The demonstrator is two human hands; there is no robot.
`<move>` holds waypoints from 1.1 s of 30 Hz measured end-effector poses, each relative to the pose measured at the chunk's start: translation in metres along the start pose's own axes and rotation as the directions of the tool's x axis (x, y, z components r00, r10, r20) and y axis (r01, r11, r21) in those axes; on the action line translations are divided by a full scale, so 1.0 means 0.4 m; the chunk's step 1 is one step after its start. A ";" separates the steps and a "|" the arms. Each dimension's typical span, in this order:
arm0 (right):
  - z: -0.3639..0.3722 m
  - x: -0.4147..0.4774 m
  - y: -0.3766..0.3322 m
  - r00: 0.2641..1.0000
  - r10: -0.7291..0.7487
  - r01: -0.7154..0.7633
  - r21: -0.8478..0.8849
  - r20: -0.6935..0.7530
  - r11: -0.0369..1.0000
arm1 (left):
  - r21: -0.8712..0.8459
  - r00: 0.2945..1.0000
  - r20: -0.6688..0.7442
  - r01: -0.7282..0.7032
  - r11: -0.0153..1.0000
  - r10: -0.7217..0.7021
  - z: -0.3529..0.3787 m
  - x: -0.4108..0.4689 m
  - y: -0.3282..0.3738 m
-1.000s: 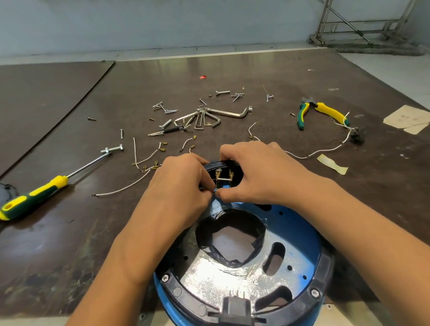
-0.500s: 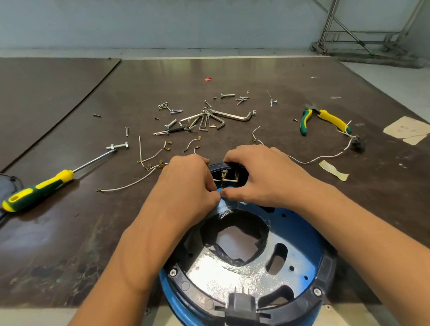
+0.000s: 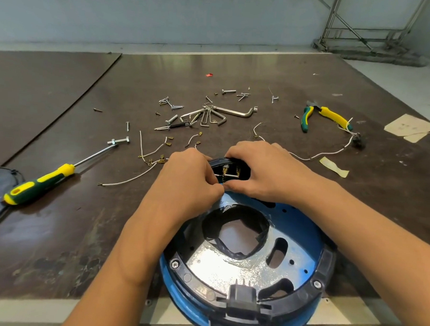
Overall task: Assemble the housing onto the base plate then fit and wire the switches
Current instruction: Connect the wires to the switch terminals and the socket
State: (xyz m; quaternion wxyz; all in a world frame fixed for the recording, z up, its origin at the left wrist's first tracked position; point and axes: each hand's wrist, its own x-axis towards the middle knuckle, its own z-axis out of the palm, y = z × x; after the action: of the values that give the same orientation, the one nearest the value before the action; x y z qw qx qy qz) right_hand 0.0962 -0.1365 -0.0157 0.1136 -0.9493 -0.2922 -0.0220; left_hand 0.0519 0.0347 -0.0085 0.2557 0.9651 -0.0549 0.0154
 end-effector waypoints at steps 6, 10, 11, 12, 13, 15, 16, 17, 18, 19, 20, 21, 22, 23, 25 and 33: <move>-0.001 0.001 -0.002 1.000 0.009 -0.008 -0.039 0.014 0.999 | -0.066 0.999 -0.036 0.024 0.998 -0.026 -0.003 0.000 -0.003; 0.000 0.001 -0.010 1.000 -0.010 0.008 -0.090 -0.024 0.996 | -0.074 0.999 -0.017 0.048 0.996 -0.049 -0.007 -0.002 0.000; 0.000 0.001 -0.013 0.999 -0.013 0.010 -0.100 -0.029 0.995 | -0.073 0.998 -0.007 0.054 0.996 -0.054 -0.009 -0.002 0.000; 0.000 0.000 -0.015 0.999 -0.012 0.008 -0.106 -0.034 0.994 | -0.078 0.998 0.003 0.060 0.995 -0.060 -0.010 -0.002 0.000; 0.001 0.001 -0.016 0.999 -0.007 0.003 -0.109 -0.039 0.994 | -0.090 0.998 0.012 0.067 0.994 -0.067 -0.011 -0.002 0.001; 0.004 0.003 -0.016 0.999 0.006 -0.011 -0.116 -0.043 0.993 | -0.116 0.997 0.029 0.081 0.990 -0.078 -0.012 -0.002 0.003; 0.006 0.005 -0.016 0.999 0.011 -0.016 -0.120 -0.042 0.993 | -0.119 0.996 0.040 0.086 0.989 -0.082 -0.012 -0.002 0.004; 0.006 0.007 -0.016 0.999 0.014 -0.019 -0.122 -0.039 0.992 | -0.119 0.995 0.049 0.091 0.989 -0.086 -0.012 -0.001 0.005; 0.006 0.007 -0.016 0.999 0.018 -0.022 -0.124 -0.033 0.992 | -0.120 0.994 0.055 0.098 0.988 -0.092 -0.011 -0.001 0.005; 0.006 0.007 -0.016 0.999 0.023 -0.026 -0.124 -0.024 0.992 | -0.120 0.993 0.058 0.105 0.987 -0.099 -0.011 0.000 0.005; 0.006 0.006 -0.016 1.000 0.028 -0.029 -0.125 -0.015 0.992 | -0.121 0.993 0.062 0.111 0.987 -0.104 -0.011 0.001 0.005; 0.005 0.005 -0.015 1.000 0.029 -0.030 -0.124 -0.006 0.992 | -0.120 0.992 0.063 0.114 0.986 -0.107 -0.011 0.002 0.005; 0.004 0.005 -0.015 1.000 0.028 -0.027 -0.124 0.007 0.992 | -0.116 0.992 0.061 0.117 0.986 -0.110 -0.010 0.002 0.005; 0.003 0.005 -0.015 0.999 0.023 -0.020 -0.123 0.023 0.992 | -0.107 0.992 0.058 0.116 0.987 -0.110 -0.010 0.003 0.004; -0.005 0.005 -0.009 0.999 0.008 -0.002 -0.100 0.053 0.995 | -0.084 0.994 0.044 0.103 0.991 -0.099 -0.007 0.004 0.003; -0.005 -0.023 0.026 1.000 0.014 -0.014 -0.001 0.007 1.000 | -0.126 0.992 0.047 0.122 0.985 -0.116 -0.004 0.005 -0.003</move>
State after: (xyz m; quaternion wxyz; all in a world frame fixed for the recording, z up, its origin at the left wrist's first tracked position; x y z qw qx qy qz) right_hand 0.0944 -0.1505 -0.0168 0.1123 -0.9515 -0.2859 -0.0178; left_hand 0.0541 0.0365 -0.0076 0.3166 0.9483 -0.0031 -0.0228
